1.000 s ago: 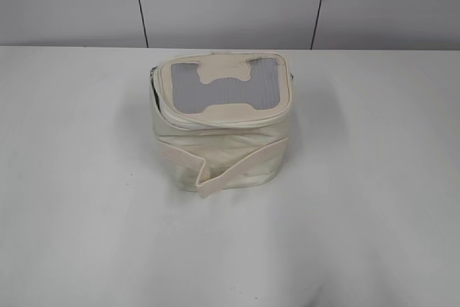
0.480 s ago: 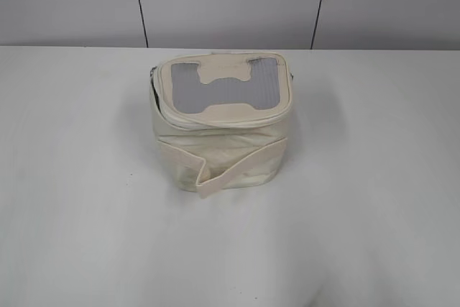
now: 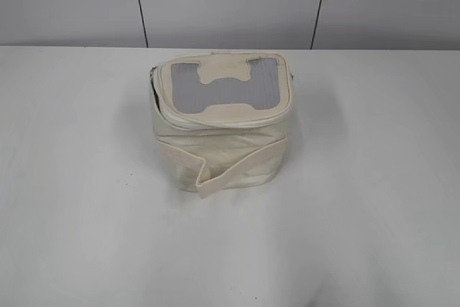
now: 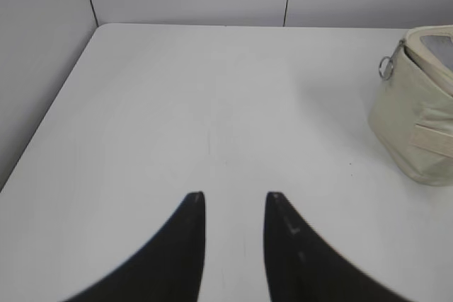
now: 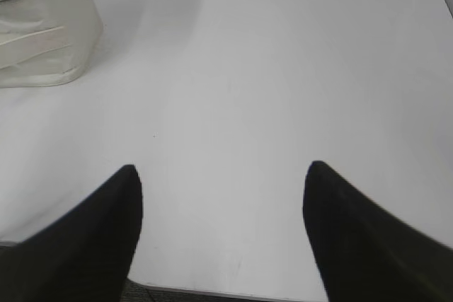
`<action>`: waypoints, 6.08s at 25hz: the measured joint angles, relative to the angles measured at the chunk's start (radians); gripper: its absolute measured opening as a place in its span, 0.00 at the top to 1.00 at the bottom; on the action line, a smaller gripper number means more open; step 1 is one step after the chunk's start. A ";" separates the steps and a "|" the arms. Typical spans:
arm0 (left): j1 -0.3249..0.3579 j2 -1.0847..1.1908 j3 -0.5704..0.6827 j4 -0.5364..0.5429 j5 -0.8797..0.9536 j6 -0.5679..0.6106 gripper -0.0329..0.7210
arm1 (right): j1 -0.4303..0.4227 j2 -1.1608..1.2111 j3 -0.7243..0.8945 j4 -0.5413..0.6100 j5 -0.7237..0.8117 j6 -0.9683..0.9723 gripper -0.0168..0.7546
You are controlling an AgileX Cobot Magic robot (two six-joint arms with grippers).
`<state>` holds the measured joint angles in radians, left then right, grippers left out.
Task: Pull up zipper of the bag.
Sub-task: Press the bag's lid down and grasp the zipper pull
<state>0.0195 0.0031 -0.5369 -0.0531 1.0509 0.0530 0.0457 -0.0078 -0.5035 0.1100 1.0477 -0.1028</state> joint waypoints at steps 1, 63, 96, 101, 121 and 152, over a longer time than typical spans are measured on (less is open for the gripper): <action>0.000 0.011 -0.001 -0.001 -0.002 0.000 0.66 | 0.000 0.000 0.000 0.000 0.000 0.000 0.25; -0.265 1.336 -0.353 -0.417 -0.336 0.094 0.51 | 0.272 2.069 -1.679 0.370 0.156 -0.634 0.31; -0.267 1.349 -0.353 -0.392 -0.382 0.096 0.51 | 0.522 2.326 -1.807 0.264 0.163 -0.700 0.34; -0.267 1.349 -0.353 -0.392 -0.382 0.096 0.51 | 0.522 2.330 -1.807 0.268 0.142 -0.716 0.34; -0.267 1.349 -0.353 -0.392 -0.382 0.096 0.51 | 0.522 2.410 -1.809 0.319 0.106 -0.739 0.39; -0.267 1.349 -0.353 -0.392 -0.359 0.097 0.51 | 0.579 2.408 -1.853 0.165 0.141 -0.673 0.54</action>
<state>-0.2472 1.3521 -0.8898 -0.4450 0.6917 0.1498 0.6252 2.4000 -2.3568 0.2754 1.1890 -0.7758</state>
